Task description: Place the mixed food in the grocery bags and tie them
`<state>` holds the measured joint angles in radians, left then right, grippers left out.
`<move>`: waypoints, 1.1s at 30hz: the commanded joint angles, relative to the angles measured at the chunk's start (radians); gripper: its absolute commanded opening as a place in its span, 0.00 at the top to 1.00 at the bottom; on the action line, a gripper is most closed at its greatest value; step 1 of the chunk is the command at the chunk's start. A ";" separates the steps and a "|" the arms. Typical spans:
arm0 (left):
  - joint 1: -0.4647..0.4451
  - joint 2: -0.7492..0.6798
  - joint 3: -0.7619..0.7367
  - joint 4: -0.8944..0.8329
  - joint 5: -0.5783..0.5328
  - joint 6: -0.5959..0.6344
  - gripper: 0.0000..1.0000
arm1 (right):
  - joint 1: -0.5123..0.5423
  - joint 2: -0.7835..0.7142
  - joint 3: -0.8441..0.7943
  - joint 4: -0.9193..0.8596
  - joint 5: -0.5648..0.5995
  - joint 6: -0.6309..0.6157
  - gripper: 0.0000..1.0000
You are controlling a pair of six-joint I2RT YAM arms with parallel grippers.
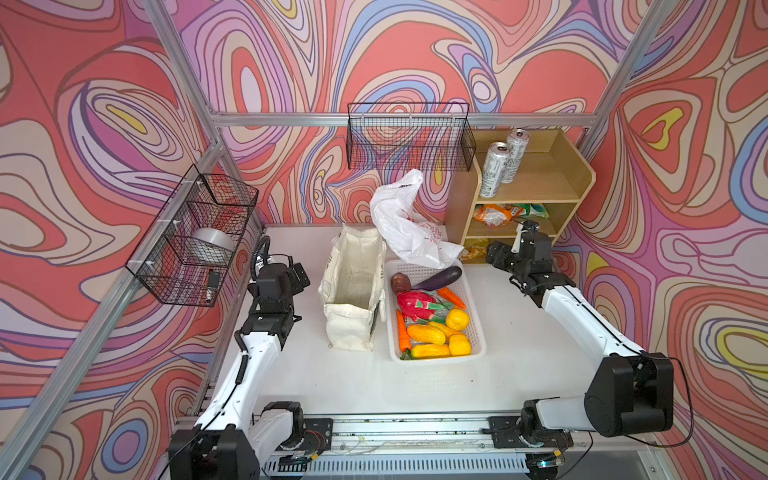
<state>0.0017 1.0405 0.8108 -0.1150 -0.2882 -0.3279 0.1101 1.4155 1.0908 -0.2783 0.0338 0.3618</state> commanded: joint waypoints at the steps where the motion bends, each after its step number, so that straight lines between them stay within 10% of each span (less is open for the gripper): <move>1: 0.004 -0.013 0.133 -0.275 0.071 -0.032 0.00 | 0.105 0.086 0.073 -0.266 0.011 0.011 0.18; 19: -0.002 0.134 0.526 -0.470 0.480 -0.069 0.00 | 0.174 0.249 0.036 -0.403 0.261 0.128 0.20; 33: -0.067 0.148 0.545 -0.471 0.526 -0.082 0.00 | -0.193 0.044 -0.083 -0.401 0.199 0.090 0.17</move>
<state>-0.0452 1.1854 1.3281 -0.5583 0.2295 -0.3973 -0.0261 1.4712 0.9905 -0.6765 0.2207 0.4767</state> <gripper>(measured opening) 0.999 0.827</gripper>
